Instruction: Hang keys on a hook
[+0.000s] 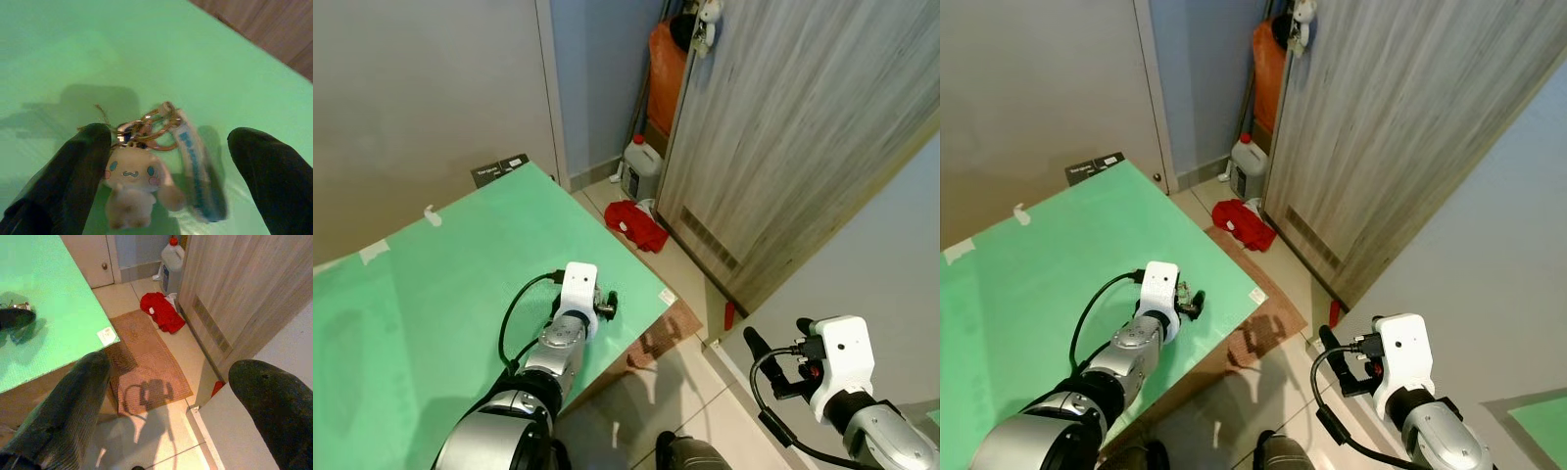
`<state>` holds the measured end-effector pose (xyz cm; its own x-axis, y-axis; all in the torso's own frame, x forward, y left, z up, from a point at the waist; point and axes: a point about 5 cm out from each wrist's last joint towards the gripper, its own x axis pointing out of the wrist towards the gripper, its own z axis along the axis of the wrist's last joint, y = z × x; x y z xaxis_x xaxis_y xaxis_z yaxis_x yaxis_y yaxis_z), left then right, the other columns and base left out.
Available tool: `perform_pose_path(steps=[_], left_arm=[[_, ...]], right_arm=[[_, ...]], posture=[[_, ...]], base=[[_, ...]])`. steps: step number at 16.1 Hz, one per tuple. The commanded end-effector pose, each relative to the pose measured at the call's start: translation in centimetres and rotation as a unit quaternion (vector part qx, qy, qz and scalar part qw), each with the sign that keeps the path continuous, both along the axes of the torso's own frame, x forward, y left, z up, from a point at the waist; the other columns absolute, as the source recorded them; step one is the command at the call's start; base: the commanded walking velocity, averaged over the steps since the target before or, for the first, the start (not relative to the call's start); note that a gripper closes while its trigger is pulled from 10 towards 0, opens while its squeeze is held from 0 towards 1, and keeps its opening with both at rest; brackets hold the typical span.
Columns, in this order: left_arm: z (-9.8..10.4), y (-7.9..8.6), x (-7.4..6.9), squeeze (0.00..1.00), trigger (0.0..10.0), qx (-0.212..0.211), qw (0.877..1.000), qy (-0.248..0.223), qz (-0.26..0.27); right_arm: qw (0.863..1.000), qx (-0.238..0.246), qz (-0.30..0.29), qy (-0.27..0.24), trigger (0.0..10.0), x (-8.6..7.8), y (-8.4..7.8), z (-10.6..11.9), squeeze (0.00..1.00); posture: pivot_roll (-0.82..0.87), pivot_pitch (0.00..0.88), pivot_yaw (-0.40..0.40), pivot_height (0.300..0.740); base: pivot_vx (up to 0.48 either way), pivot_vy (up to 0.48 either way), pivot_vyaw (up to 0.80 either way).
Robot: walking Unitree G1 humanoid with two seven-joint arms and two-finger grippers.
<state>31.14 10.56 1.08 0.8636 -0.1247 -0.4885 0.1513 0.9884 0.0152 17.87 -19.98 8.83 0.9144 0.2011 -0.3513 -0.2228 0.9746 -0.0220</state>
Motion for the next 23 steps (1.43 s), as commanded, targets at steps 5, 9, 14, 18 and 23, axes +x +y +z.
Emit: perform_pose_path(steps=[5,9,14,18,23], left_arm=[[-1.3,0.4,-1.0,0.0,10.0,-0.062,0.995,0.058,0.045],[-1.4,0.9,-1.0,0.0,10.0,-0.073,0.994,0.072,0.039],[-1.7,1.2,-1.1,0.0,10.0,-0.08,0.989,0.12,0.026],[-1.8,1.7,-1.1,0.0,10.0,-0.01,0.991,0.13,-0.013],[-1.4,3.0,-0.7,0.0,0.0,0.056,0.992,0.111,-0.017]], right_arm=[[1.0,-0.008,-0.001,0.018,10.0,-0.7,-0.3,0.1,0.0],[1.0,-0.008,-0.002,0.021,10.0,-0.9,-0.3,0.1,0.0],[1.0,-0.009,-0.004,0.025,10.0,-1.0,-0.3,0.2,0.0],[1.0,-0.008,-0.006,0.025,10.0,-0.9,-0.3,0.0,0.0],[1.0,-0.004,-0.004,0.022,10.0,-0.1,0.1,-0.3,0.0]], posture=[[-0.35,0.2,-0.049,0.74],[-0.36,0.191,-0.048,0.74],[-0.37,0.193,-0.044,0.74],[-0.36,0.187,-0.04,0.74],[-0.34,0.171,-0.025,0.74]], base=[[0.0,0.0,0.0],[0.0,0.0,0.0],[0.0,0.0,0.0],[0.0,0.0,0.0],[0.0,0.0,0.0]])
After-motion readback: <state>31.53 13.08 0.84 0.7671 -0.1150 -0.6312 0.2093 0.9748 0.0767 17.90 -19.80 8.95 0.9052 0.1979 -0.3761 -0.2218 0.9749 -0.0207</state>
